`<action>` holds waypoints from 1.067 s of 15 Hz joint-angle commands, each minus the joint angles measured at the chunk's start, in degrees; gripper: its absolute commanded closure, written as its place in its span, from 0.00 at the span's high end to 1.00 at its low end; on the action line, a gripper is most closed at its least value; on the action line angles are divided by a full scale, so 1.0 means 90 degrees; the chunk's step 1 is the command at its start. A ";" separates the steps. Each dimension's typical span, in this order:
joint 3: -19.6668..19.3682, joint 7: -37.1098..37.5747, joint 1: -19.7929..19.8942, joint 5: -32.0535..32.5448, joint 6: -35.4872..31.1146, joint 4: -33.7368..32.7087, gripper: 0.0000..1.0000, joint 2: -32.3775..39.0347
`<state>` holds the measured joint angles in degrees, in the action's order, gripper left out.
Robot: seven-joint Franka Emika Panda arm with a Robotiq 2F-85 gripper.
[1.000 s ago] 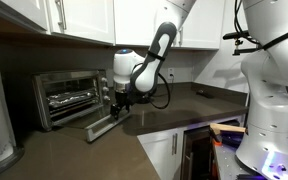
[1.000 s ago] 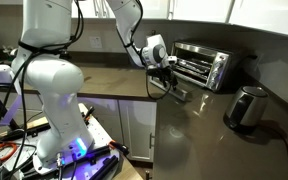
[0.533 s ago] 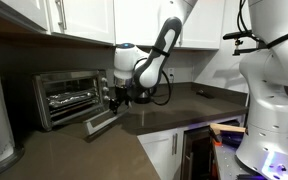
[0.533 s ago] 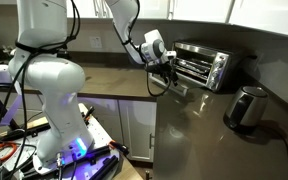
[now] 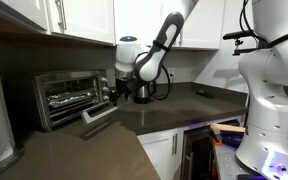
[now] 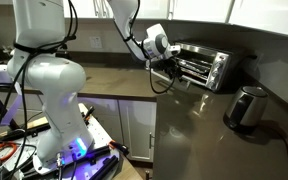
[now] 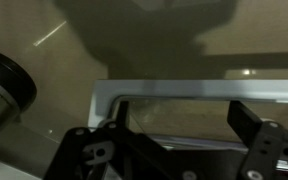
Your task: Close the oven
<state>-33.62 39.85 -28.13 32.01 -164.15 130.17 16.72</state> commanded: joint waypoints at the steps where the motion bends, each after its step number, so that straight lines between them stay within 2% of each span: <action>1: -0.0272 0.0313 -0.0151 0.0241 -0.0103 -0.0055 1.00 -0.0043; 16: -0.0680 0.0270 -0.0576 0.0304 -0.0175 -0.0359 1.00 -0.0024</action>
<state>-38.20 39.87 -31.37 32.26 -165.15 128.25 16.44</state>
